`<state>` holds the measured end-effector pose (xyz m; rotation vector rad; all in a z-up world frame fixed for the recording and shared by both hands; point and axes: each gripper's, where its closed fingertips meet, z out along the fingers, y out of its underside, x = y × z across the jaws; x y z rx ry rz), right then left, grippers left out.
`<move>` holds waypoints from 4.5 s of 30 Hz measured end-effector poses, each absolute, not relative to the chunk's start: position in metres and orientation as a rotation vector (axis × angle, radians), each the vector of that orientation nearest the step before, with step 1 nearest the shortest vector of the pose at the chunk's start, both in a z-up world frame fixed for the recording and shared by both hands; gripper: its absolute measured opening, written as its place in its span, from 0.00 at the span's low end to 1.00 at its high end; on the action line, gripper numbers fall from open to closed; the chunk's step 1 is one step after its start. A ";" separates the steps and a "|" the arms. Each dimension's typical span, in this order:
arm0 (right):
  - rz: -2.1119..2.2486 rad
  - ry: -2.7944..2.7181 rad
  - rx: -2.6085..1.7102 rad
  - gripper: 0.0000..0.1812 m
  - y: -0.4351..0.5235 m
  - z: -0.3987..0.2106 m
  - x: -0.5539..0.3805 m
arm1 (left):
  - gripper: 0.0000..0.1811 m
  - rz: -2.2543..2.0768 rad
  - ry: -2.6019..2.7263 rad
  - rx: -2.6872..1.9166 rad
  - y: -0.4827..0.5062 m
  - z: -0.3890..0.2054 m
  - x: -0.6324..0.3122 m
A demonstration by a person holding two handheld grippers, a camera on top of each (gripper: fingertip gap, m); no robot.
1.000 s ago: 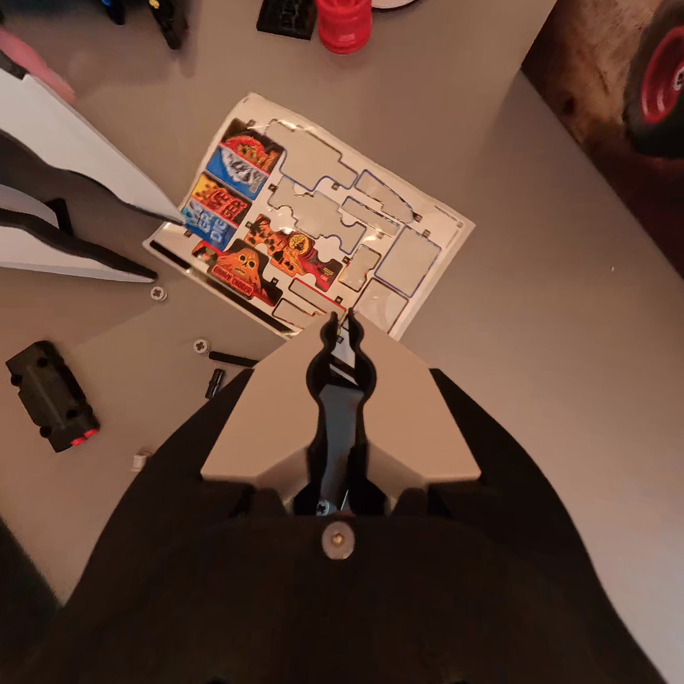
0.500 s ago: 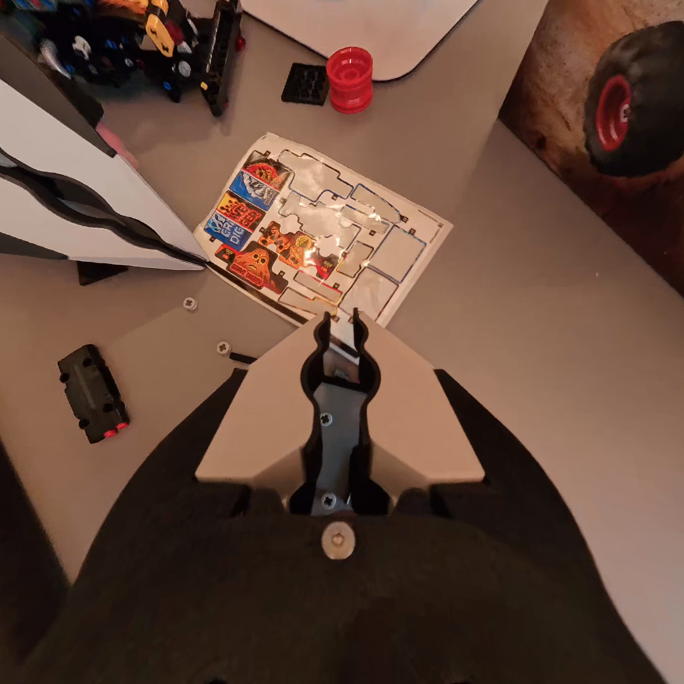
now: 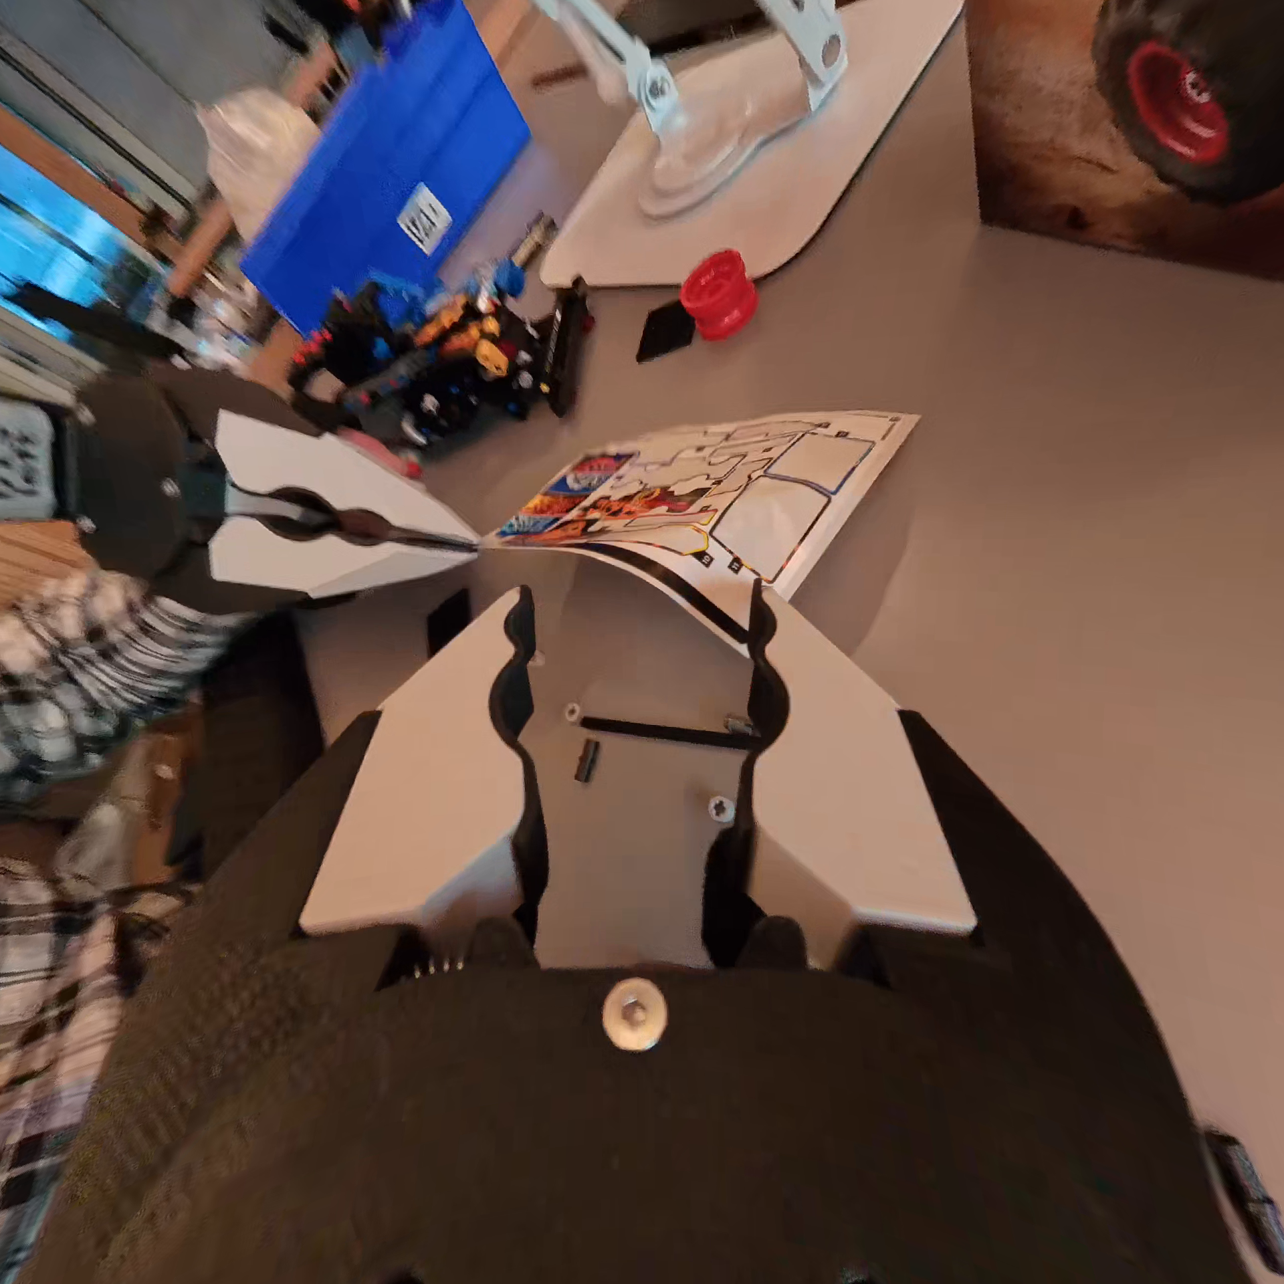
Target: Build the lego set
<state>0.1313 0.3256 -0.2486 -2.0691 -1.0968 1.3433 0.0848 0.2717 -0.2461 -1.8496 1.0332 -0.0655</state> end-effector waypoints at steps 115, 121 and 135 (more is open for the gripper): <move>1.639 -1.493 -1.315 0.00 0.223 -0.168 0.110 | 0.05 -0.892 0.854 -1.520 0.229 -0.168 0.121; 1.618 -1.505 -1.300 0.00 0.221 -0.168 0.110 | 0.05 -0.950 0.852 -1.519 0.226 -0.168 0.121; 1.597 -1.534 -1.272 0.00 0.217 -0.167 0.110 | 0.04 -1.129 0.819 -1.522 0.221 -0.166 0.121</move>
